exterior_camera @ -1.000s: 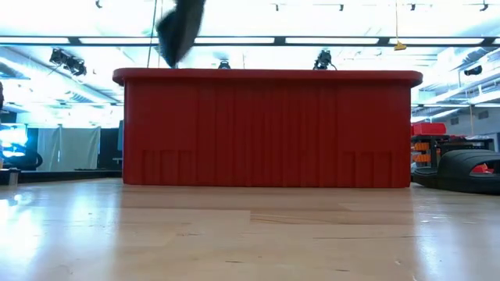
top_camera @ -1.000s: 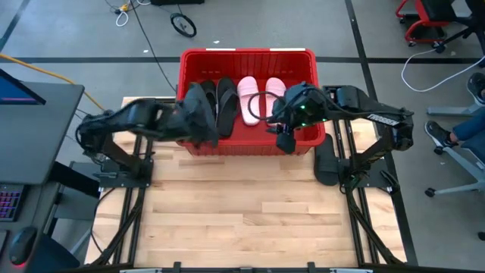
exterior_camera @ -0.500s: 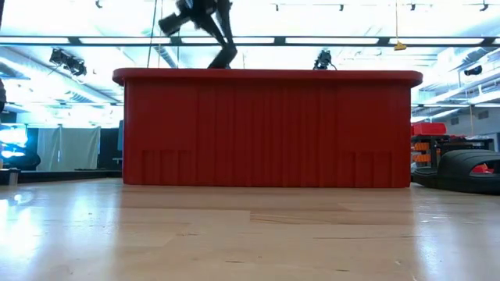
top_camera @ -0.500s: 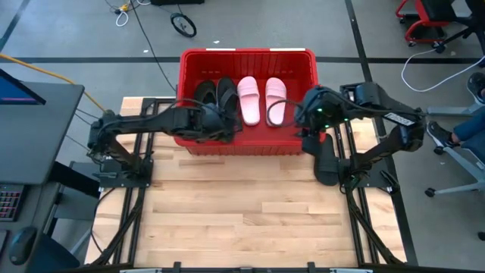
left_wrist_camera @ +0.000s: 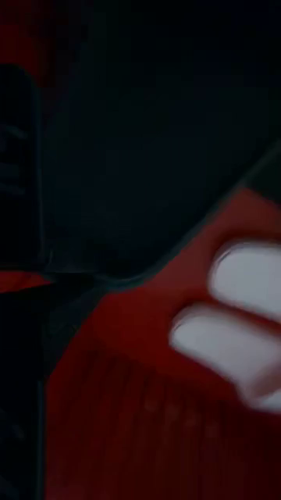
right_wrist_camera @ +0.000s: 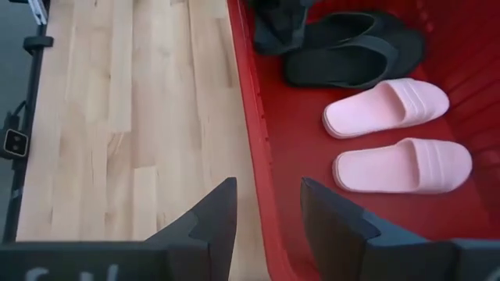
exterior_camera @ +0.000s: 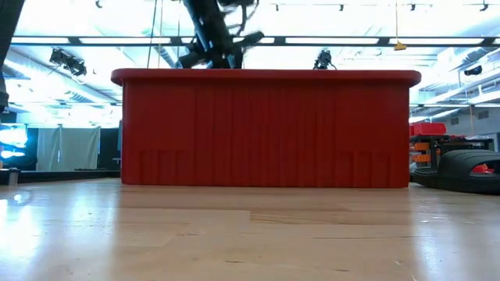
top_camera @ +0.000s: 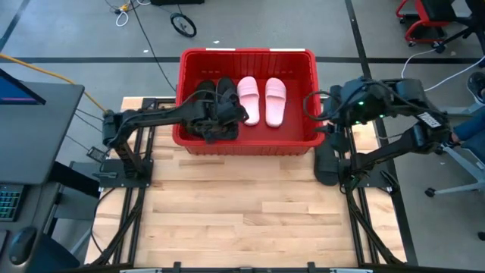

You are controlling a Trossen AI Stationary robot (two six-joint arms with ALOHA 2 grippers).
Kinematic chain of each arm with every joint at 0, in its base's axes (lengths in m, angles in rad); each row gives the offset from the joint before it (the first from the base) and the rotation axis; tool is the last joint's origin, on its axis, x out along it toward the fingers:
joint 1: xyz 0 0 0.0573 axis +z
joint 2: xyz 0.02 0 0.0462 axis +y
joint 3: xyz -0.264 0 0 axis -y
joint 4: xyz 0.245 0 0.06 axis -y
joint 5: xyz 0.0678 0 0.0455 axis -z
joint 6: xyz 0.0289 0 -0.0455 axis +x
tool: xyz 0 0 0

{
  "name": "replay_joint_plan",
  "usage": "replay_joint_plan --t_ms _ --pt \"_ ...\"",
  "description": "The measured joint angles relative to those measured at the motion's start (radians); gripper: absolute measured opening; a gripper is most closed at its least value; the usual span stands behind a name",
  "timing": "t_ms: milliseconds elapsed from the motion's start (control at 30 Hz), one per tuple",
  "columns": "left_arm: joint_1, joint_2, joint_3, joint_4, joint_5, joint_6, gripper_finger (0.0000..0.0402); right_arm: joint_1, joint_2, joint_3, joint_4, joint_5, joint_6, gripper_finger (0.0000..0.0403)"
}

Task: Pick and place slides into bin
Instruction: Put the black slipper into the red bin

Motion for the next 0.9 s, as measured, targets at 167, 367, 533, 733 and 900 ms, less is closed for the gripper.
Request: replay_joint_plan --t_ms 167,367,533,733,900 --pt "0.053 0.012 0.0 -0.009 0.001 0.003 0.0014 0.0 -0.05 0.0 -0.028 0.0 -0.026 0.0147" --pt "0.091 0.064 -0.006 -0.016 -0.028 0.022 0.0014 0.0 -0.086 0.001 -0.028 0.0 -0.046 0.0147" --pt "0.099 0.152 -0.006 -0.008 0.069 -0.038 0.0014 0.0 -0.092 0.001 -0.028 0.0 -0.069 0.0147" --pt "0.089 0.235 -0.003 0.053 0.125 -0.064 0.0014 -0.001 -0.089 0.001 -0.027 0.0 -0.115 0.0147" --pt "0.095 0.274 -0.001 0.042 0.155 -0.075 0.0016 0.0 -0.088 0.001 -0.028 0.0 -0.126 0.0147"
